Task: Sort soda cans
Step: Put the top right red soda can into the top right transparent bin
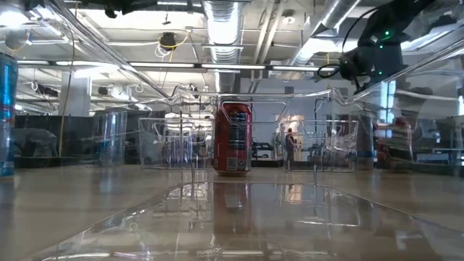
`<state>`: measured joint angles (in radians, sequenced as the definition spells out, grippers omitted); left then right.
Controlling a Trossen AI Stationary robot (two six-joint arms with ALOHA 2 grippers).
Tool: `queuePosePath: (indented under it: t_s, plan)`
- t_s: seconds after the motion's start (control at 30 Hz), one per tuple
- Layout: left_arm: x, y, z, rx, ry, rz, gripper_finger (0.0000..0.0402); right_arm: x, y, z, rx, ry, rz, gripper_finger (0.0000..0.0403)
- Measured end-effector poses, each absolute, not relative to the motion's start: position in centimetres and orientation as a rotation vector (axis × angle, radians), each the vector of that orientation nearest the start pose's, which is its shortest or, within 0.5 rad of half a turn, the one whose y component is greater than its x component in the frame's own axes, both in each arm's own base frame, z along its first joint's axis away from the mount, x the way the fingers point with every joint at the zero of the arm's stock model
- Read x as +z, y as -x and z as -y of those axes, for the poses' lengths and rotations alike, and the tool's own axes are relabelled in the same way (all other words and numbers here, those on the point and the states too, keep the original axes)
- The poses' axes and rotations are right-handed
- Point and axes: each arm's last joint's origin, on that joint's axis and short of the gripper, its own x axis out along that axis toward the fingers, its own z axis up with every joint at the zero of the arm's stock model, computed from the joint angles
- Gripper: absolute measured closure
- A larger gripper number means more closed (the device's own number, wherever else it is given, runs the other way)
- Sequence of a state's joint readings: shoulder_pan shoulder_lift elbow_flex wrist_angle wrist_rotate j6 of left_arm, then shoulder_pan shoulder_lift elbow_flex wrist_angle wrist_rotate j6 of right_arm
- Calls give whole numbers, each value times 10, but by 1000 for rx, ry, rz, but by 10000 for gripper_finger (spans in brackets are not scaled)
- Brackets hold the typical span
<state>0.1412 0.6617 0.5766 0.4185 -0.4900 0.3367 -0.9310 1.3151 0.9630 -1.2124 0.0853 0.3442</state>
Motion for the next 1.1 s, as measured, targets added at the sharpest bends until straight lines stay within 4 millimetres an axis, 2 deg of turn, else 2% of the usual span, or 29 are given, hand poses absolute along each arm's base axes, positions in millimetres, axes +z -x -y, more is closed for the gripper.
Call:
queuePosePath:
  t_s: [0.37, 0.6, 0.73, 0.8, 1.1]
  plan:
    - [335, -146, -34, 675, -271, 221, 230, 228, -130, 170, -1050, -862, -1247, 54]
    - [334, -146, -35, 675, -279, 210, 230, 225, -134, 165, -1034, -831, -1256, 111]
    - [334, -146, -35, 674, -275, 212, 230, 229, -137, 155, -1003, -803, -1263, 116]
    - [334, -146, -35, 674, -275, 212, 230, 235, -140, 147, -955, -814, -1284, 114]
    - [336, -145, -34, 669, -220, 247, 230, 289, -154, 116, -912, -761, -1205, 113]
